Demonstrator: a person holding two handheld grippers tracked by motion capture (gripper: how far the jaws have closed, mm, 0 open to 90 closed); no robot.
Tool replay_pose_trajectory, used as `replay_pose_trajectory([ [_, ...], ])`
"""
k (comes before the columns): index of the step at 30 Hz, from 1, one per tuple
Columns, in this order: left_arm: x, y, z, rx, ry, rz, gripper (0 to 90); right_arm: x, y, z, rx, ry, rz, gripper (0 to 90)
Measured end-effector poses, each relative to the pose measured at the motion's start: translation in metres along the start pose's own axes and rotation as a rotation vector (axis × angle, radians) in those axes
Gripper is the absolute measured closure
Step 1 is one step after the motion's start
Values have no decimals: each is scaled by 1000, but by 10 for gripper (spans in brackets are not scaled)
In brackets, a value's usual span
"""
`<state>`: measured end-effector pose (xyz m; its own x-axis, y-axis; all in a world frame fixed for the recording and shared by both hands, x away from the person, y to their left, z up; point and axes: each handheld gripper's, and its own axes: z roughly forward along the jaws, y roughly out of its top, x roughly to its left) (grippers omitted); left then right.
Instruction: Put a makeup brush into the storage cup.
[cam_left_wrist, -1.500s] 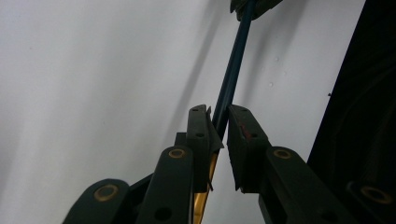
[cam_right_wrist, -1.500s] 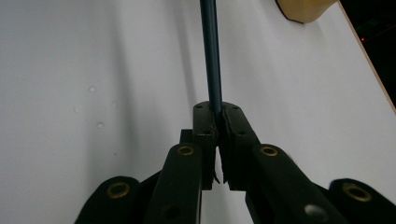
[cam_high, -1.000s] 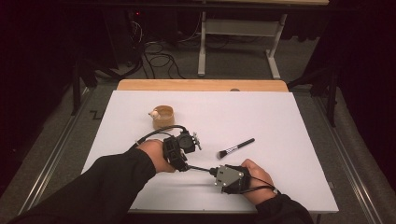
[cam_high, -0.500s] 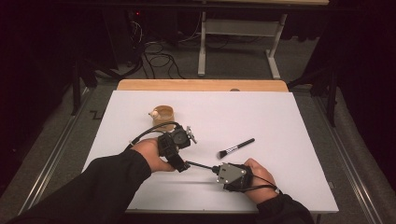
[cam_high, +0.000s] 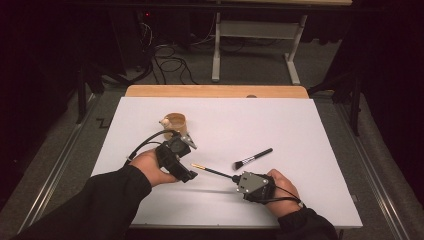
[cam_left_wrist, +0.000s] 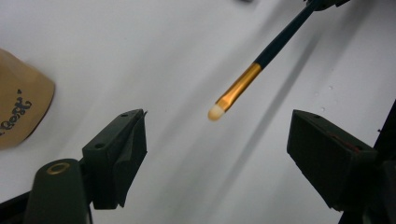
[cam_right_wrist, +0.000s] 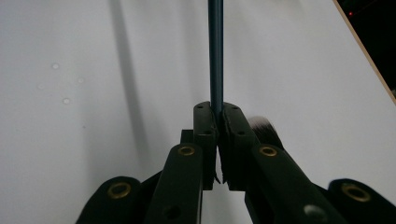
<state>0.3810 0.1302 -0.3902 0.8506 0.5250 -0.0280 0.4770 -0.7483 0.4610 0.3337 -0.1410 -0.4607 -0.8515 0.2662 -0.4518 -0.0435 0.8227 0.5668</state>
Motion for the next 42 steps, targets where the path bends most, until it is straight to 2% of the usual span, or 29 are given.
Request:
replay_pose_trajectory([
  [4, 3, -8, 3, -29, 3, -23, 174, -3, -4, 0, 6, -7, 15, 874],
  [16, 9, -34, 21, -184, 78, -131, 171, -11, -13, -5, 11, -24, 59, 874],
  [21, 13, -39, 25, -245, 74, -165, 175, -13, -17, -6, 16, -32, 75, 874],
  [24, 13, -45, 31, -292, 47, -202, 171, -14, -18, -6, 15, -34, 80, 874],
  [27, 10, -49, 38, -317, 61, -207, 170, -14, -18, -6, 15, -37, 80, 874],
  [30, 8, -55, 42, -353, 51, -221, 172, -14, -19, -7, 16, -40, 84, 873],
  [34, 6, -63, 43, -409, 58, -232, 169, -15, -20, -7, 13, -47, 100, 874],
  [39, 12, -78, 42, -478, 49, -279, 169, -16, -21, -8, 10, -54, 109, 873],
  [42, 13, -83, 37, -510, 72, -277, 169, -16, -20, -7, 12, -52, 112, 874],
])
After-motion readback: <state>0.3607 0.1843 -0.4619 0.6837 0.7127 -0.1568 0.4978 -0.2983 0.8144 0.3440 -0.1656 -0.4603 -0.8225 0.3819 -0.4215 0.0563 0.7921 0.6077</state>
